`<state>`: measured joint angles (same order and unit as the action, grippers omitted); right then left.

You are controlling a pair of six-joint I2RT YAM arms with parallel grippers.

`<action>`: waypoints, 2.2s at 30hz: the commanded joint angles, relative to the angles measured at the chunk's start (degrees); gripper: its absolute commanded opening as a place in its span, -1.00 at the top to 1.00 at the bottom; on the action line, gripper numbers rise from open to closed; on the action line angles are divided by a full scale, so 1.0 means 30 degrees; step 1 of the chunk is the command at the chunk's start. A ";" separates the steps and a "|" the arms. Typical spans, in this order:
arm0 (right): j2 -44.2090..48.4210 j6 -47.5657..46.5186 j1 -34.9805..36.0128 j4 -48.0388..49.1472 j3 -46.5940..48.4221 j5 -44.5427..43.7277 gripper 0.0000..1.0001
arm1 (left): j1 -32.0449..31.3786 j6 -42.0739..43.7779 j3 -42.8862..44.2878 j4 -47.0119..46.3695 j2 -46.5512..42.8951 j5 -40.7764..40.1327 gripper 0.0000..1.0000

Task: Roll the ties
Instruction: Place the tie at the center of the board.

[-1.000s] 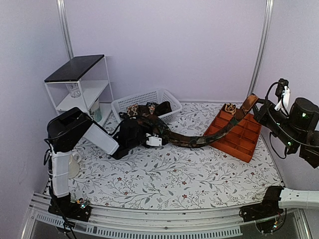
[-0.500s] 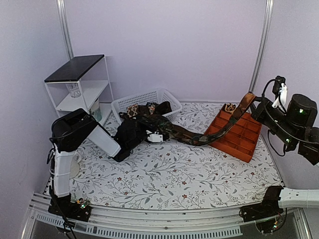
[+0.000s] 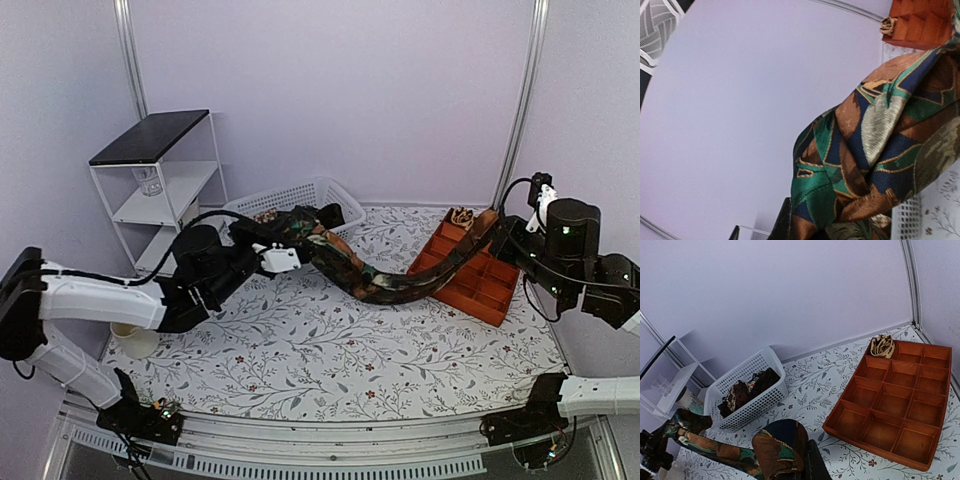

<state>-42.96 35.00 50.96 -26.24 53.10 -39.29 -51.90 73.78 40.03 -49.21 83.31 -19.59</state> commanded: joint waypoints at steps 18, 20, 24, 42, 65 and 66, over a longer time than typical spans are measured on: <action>-0.1367 1.0421 -0.1512 -0.4555 -0.5504 0.0399 1.00 | -0.2434 -1.0358 -0.1654 2.1095 -0.7739 -0.2472 1.00; -0.1583 1.0466 -0.1789 -0.4540 -0.5598 0.0153 1.00 | -0.2402 -0.9887 -0.1787 2.1291 -0.7245 -0.3583 1.00; -0.1486 1.0704 -0.2029 -0.3870 -0.5675 -0.0004 1.00 | -0.1636 -0.9906 -0.1517 2.1838 -0.6662 -0.5257 1.00; -0.2053 0.8885 -0.2012 -0.0771 -0.6641 0.2654 1.00 | -0.0808 -1.2375 -0.1519 2.0288 -0.8106 -0.0562 1.00; 0.2799 1.8443 -0.2140 -0.9123 -0.7608 -0.2504 0.24 | -0.3752 -2.3012 -0.0843 1.9969 -0.3348 0.6220 0.16; 0.2890 1.8601 -0.2145 -0.9150 -0.7577 -0.2421 0.22 | -0.3514 -2.3344 -0.0904 1.9977 -0.3678 0.6350 0.16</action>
<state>-35.73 86.06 44.82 -50.65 30.33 -44.14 -63.20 9.72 36.51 10.57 76.36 -3.77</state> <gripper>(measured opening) 0.380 0.420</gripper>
